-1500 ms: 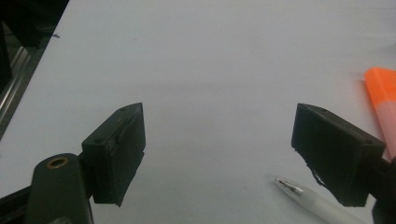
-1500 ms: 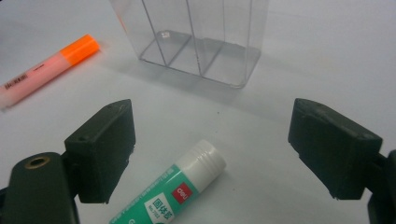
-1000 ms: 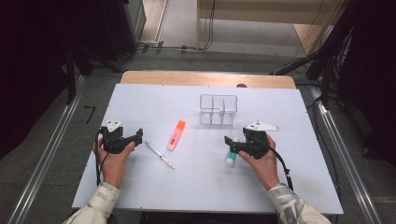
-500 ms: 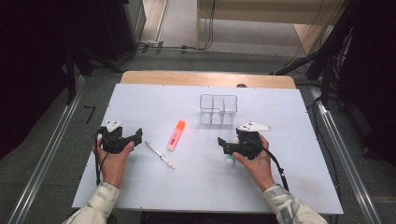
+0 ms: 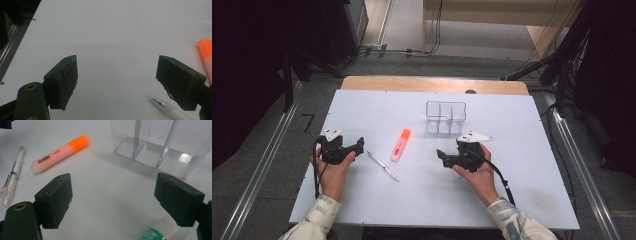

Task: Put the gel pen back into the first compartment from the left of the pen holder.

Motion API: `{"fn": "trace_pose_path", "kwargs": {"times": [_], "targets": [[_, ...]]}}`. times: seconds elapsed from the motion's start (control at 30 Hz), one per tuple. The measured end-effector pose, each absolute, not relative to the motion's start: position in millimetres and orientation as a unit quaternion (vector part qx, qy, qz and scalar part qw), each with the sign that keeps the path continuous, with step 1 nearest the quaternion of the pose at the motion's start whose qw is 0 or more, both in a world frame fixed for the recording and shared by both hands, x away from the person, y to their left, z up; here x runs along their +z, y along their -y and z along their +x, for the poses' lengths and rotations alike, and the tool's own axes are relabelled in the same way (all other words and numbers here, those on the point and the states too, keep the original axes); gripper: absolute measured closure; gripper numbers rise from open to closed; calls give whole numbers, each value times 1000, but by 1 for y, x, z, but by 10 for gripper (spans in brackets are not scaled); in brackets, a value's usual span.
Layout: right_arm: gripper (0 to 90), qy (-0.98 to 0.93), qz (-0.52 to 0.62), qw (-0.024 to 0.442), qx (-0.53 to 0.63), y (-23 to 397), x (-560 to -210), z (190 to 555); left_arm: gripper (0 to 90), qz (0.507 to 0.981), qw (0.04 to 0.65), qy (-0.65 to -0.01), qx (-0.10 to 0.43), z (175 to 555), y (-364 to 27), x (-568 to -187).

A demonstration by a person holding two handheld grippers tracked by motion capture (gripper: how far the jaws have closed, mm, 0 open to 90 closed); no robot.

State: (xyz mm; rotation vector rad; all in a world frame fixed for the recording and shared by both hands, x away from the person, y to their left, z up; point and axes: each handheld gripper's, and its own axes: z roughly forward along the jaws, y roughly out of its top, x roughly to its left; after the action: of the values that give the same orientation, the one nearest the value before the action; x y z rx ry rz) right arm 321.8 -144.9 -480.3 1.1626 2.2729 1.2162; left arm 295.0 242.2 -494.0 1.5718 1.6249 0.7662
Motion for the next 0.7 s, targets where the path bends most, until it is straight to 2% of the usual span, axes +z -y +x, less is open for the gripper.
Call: {"fn": "trace_pose_path", "kwargs": {"times": [0.7], "targets": [[133,-808,381,140,428,115,-484,315,184,611,369,-634,298,295,-243,-494]]}}
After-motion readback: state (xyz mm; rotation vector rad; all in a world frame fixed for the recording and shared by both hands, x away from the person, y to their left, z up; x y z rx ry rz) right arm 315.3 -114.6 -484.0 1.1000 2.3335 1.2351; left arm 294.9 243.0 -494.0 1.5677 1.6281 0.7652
